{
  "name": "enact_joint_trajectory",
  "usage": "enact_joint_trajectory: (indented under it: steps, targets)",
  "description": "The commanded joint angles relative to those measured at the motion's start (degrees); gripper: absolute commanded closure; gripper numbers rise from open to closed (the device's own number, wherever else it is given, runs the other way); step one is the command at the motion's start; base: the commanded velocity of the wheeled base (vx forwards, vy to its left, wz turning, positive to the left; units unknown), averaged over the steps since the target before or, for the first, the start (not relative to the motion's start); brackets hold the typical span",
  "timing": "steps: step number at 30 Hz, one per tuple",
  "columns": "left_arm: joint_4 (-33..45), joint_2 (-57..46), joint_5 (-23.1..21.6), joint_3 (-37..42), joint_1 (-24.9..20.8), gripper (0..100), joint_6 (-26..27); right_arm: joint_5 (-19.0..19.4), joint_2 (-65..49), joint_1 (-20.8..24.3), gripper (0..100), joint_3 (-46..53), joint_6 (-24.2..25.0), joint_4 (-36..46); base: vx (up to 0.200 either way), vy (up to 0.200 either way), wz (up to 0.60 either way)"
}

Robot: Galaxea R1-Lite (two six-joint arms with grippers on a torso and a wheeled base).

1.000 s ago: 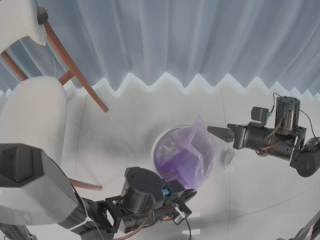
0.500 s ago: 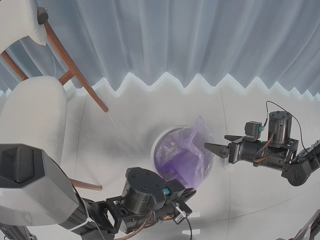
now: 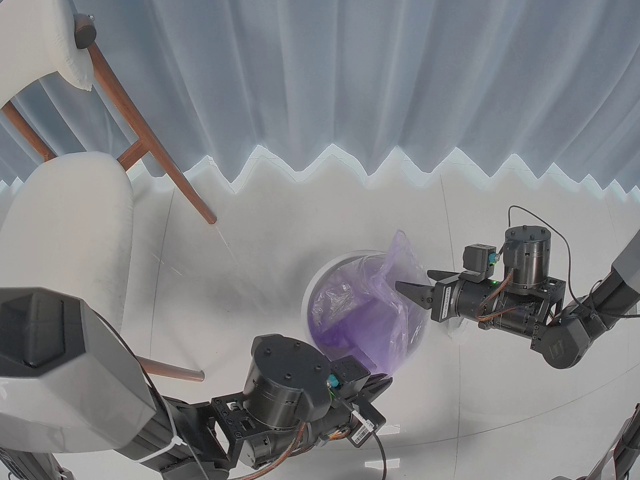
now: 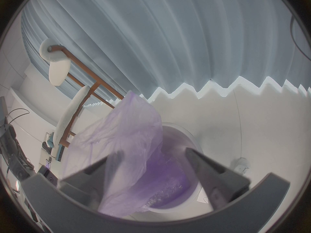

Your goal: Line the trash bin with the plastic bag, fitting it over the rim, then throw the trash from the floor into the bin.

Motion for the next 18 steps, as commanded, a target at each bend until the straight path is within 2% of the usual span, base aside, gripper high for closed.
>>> enact_joint_trajectory:
  steps: [1, 6, 8, 11, 12, 18]
  targets:
    - [0.1, -0.7, 0.1, 0.2, 0.0, 100, -0.1, -0.1, 1.6, 0.3, 100, -0.3, 0.2, -0.4, 0.000, 0.000, 0.00]
    - [0.1, -0.9, 0.4, -0.2, 0.0, 100, -3.2, -0.2, 0.9, 1.9, 100, 0.1, 0.2, -1.3, 0.000, 0.000, 0.00]
    - [0.2, -1.0, 2.7, -1.6, 0.0, 100, -4.7, -0.9, 1.1, 1.9, 100, -0.2, 0.2, -3.8, 0.000, 0.000, 0.00]
    - [0.6, -1.5, 3.7, -2.2, 0.2, 100, -5.0, -2.1, 1.1, 1.6, 100, -0.4, 0.2, -5.5, 0.000, 0.000, 0.00]
    - [0.4, -2.1, 3.7, -2.0, 0.2, 0, -5.2, -2.1, 0.9, 1.4, 100, -0.3, 0.2, -6.5, 0.000, 0.000, 0.00]
    - [0.7, -3.7, 4.4, -3.7, 0.0, 0, -6.8, -2.1, 0.3, -0.3, 100, 0.8, 0.3, -6.8, 0.000, 0.000, 0.00]
